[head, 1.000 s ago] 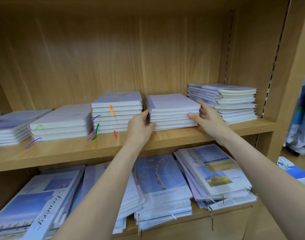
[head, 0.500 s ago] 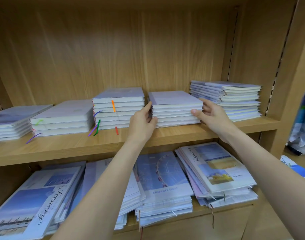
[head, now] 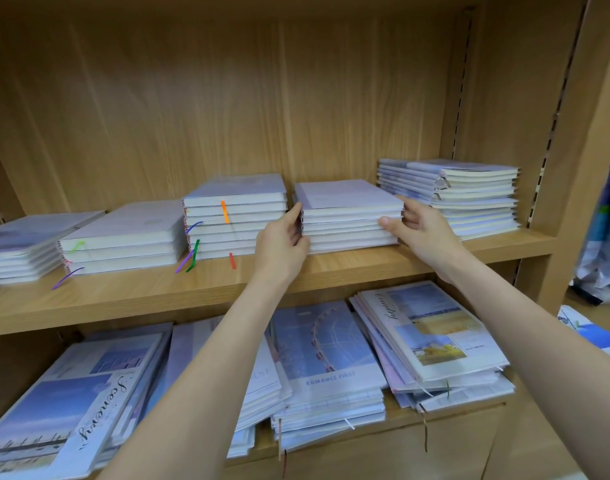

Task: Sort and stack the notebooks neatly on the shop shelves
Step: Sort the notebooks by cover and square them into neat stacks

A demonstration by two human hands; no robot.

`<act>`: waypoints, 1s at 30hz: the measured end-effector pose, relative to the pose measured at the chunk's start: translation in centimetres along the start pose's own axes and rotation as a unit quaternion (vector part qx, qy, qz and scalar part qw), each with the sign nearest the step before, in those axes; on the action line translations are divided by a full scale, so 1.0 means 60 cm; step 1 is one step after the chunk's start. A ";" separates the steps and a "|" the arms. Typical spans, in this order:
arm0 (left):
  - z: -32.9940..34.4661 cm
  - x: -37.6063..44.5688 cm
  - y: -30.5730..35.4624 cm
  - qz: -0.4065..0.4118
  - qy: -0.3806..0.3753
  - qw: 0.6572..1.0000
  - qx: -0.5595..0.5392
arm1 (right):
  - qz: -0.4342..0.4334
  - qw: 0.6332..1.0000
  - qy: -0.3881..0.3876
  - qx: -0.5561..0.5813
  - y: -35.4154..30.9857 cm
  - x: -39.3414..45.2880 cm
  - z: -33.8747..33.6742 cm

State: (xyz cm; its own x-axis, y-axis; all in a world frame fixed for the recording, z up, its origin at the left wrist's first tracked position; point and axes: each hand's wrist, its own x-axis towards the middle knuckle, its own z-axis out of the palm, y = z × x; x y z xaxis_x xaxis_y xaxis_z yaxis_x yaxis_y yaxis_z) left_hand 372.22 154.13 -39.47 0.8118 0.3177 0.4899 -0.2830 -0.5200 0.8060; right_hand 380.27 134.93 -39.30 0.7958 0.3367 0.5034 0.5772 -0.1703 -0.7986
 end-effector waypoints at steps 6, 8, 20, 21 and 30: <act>-0.011 -0.008 0.009 -0.025 -0.038 0.998 0.041 | 0.021 1.000 -0.005 0.006 -0.003 0.003 -0.004; -0.019 -0.008 0.014 -0.061 -0.080 0.994 0.034 | 0.000 0.996 -0.043 -0.080 -0.005 0.004 -0.009; -0.005 0.020 0.000 -0.087 -0.070 0.990 0.086 | -0.018 0.970 -0.027 -0.240 0.006 0.027 0.003; -0.001 0.025 -0.004 -0.086 -0.063 0.989 0.103 | -0.015 0.970 -0.029 -0.240 0.009 0.032 0.004; 0.027 0.068 -0.032 -0.078 -0.025 0.978 0.190 | 0.002 0.972 -0.043 -0.230 0.021 0.065 -0.003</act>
State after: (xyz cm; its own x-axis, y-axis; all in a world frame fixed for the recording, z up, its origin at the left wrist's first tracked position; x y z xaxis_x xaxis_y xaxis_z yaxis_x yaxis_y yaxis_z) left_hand 376.90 155.15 -39.57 0.8565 0.3821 0.3469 0.0484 -0.7287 0.6831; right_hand 384.14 135.88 -38.25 0.7911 0.4088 0.4551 0.6111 -0.5616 -0.5579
